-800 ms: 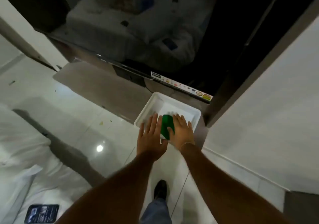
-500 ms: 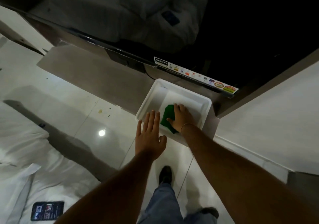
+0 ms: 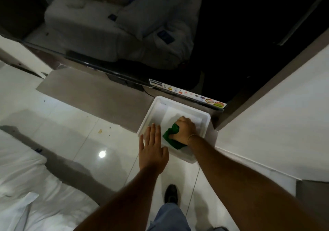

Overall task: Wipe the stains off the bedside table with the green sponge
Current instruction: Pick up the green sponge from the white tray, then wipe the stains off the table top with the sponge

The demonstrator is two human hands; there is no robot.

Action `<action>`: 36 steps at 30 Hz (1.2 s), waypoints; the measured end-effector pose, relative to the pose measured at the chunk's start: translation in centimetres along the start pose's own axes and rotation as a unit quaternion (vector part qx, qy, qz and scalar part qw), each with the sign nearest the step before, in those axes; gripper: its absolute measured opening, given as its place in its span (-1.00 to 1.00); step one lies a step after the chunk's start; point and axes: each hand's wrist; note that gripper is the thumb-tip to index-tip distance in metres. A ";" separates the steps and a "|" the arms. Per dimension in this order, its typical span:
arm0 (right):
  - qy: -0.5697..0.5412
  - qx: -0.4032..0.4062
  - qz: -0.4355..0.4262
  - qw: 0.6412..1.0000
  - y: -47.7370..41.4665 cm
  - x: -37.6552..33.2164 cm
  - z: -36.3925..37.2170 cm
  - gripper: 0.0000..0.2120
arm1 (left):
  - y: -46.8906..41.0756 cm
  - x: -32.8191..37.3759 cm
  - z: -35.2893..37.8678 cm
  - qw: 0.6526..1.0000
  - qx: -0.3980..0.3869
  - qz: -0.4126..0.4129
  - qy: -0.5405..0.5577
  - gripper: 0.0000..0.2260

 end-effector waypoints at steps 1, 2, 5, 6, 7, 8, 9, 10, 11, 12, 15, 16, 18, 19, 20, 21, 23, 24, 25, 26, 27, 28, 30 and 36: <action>-0.039 -0.004 -0.023 0.999 0.9 0.4 -0.4 -0.28 | 0.2 0.5 -0.4 1.000 -0.004 0.000 0.003 -0.29; -0.066 -0.006 -0.040 0.997 2.0 1.0 -0.9 -0.25 | 0.4 1.3 -0.7 1.000 -0.004 0.002 0.008 -0.29; -0.103 0.032 -0.055 0.993 5.6 3.3 -3.0 -0.30 | 0.9 5.4 -1.7 0.999 0.011 0.015 0.049 -0.26; -0.113 0.060 -0.050 0.991 7.2 4.3 -3.7 -0.38 | 1.2 7.0 -2.0 0.997 0.016 0.033 0.066 -0.27; -0.118 0.098 -0.046 0.987 9.0 5.5 -4.4 -0.49 | 1.5 8.7 -2.1 0.995 0.018 0.059 0.082 -0.27; -0.123 0.144 -0.039 0.981 10.9 7.1 -5.2 -0.60 | 1.7 10.5 -2.0 0.991 0.011 0.092 0.096 -0.27; -0.128 0.185 -0.033 0.974 12.7 8.4 -5.7 -0.69 | 1.9 11.8 -1.9 0.987 0.003 0.122 0.102 -0.27; -0.136 0.222 -0.019 0.965 15.0 10.5 -6.5 -0.74 | 2.2 13.9 -1.6 0.981 -0.012 0.166 0.098 -0.27; -0.150 0.242 0.005 0.959 17.3 12.7 -7.1 -0.72 | 2.6 16.0 -1.1 0.973 -0.032 0.211 0.086 -0.28; -0.172 0.255 0.040 0.951 19.8 15.3 -7.7 -0.66 | 3.4 18.5 -0.4 0.963 -0.053 0.254 0.071 -0.29; -0.289 0.304 0.164 0.893 27.8 22.7 -9.2 -0.50 | 6.6 25.8 1.9 0.920 -0.143 0.364 0.024 -0.26; -0.336 0.341 0.200 0.855 30.8 25.3 -9.5 -0.42 | 7.9 28.7 2.7 0.900 -0.172 0.400 0.012 -0.25; -0.413 0.416 0.263 0.766 36.6 30.7 -9.6 -0.28 | 10.5 34.7 4.6 0.860 -0.194 0.472 -0.012 -0.24; -0.433 0.444 0.292 0.729 39.1 33.1 -9.5 -0.31 | 11.7 37.3 5.6 0.838 -0.191 0.511 -0.025 -0.26; -0.444 0.470 0.318 0.693 41.9 36.1 -9.1 -0.43 | 13.3 40.3 6.8 0.809 -0.189 0.555 -0.045 -0.28; -0.454 0.490 0.342 0.661 44.7 39.1 -8.6 -0.59 | 14.9 43.4 8.3 0.780 -0.190 0.593 -0.063 -0.30; -0.468 0.530 0.377 0.599 50.3 44.8 -7.6 -0.75 | 18.1 49.2 11.7 0.734 -0.181 0.650 -0.078 -0.32; -0.464 0.555 0.389 0.570 52.9 47.0 -7.3 -0.77 | 19.7 51.7 13.3 0.717 -0.171 0.671 -0.074 -0.33; -0.457 0.586 0.399 0.537 56.0 49.6 -6.8 -0.78 | 21.6 54.5 15.2 0.698 -0.160 0.694 -0.072 -0.34; -0.448 0.619 0.405 0.502 59.2 52.0 -6.4 -0.79 | 23.6 57.2 17.0 0.677 -0.154 0.716 -0.070 -0.34; -0.437 0.645 0.414 0.470 62.5 54.2 -5.9 -0.80 | 25.8 59.9 18.7 0.657 -0.150 0.736 -0.066 -0.33; -0.419 0.669 0.429 0.439 65.9 56.4 -5.4 -0.80 | 28.0 62.6 20.3 0.642 -0.157 0.748 -0.069 -0.32; -0.378 0.701 0.470 0.382 72.1 60.1 -4.3 -0.79 | 32.1 67.3 22.9 0.624 -0.172 0.758 -0.079 -0.27; -0.343 0.655 0.586 0.333 83.4 69.4 -1.0 -0.71 | 40.4 76.3 27.9 0.596 -0.166 0.779 -0.106 -0.10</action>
Point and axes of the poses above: each hand's wrist, its own y-axis away from the middle knuckle, its own z-axis out of the palm, x = y × z, and after that the axes turned 1 degree about -x, right-handed
